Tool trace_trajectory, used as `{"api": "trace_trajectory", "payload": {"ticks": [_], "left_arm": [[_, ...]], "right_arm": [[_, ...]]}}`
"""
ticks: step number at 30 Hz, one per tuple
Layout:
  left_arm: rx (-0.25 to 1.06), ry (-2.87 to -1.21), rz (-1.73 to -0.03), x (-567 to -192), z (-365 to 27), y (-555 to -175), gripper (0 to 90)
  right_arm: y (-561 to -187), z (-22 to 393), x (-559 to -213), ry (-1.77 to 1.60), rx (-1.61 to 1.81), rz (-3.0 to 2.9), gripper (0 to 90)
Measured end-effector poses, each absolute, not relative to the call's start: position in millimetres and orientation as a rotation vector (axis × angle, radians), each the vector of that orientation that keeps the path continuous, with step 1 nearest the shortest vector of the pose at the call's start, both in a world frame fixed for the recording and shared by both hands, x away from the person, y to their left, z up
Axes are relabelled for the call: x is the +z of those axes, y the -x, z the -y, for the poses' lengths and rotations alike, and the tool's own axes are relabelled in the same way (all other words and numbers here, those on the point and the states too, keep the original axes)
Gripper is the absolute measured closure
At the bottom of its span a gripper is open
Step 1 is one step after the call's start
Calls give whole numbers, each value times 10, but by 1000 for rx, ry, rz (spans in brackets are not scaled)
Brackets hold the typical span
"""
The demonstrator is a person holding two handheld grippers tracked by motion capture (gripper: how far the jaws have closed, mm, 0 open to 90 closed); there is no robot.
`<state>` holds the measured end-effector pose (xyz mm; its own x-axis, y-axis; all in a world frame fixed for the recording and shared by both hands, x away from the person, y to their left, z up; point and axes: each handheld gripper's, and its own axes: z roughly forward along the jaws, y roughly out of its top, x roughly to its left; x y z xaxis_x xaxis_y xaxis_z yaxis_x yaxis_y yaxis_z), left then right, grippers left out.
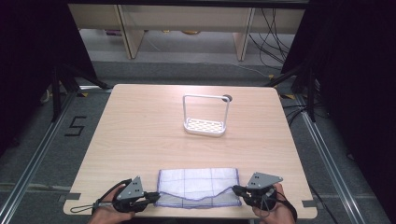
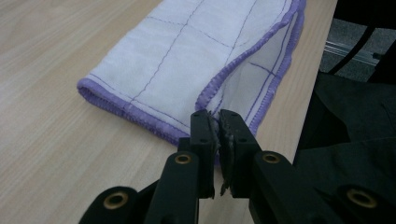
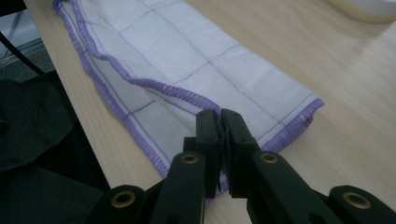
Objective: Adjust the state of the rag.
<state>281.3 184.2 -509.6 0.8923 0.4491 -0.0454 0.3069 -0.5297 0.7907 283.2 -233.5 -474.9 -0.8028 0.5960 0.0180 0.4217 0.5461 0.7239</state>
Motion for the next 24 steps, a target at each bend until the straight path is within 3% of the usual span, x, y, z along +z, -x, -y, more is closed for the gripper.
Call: {"api": "trace_trajectory", "payload": {"ticks": [4,9,13,17,24], "left_arm": [[177,-2191,-565,-5117,-1859,-2787,767],[146,-2130,-579,-5035,-1946,-2799,594],[170,-2042,-630,-4849,-2092,-2872,570],[219,-2033,-695,-4741,-2118,-3052,513],[223,-2052,-815,-4899,-1890,-3449,403]], "right_arm": [[-2805,2353,-4798,-845,1074,-2591,811],[-2776,2393,-4761,-889,1127,-2593,627],[-2792,2454,-4648,-982,1199,-2488,508],[-2847,2448,-4667,-1095,1125,-2432,463],[-2821,2288,-4784,-1129,954,-2505,415]]}}
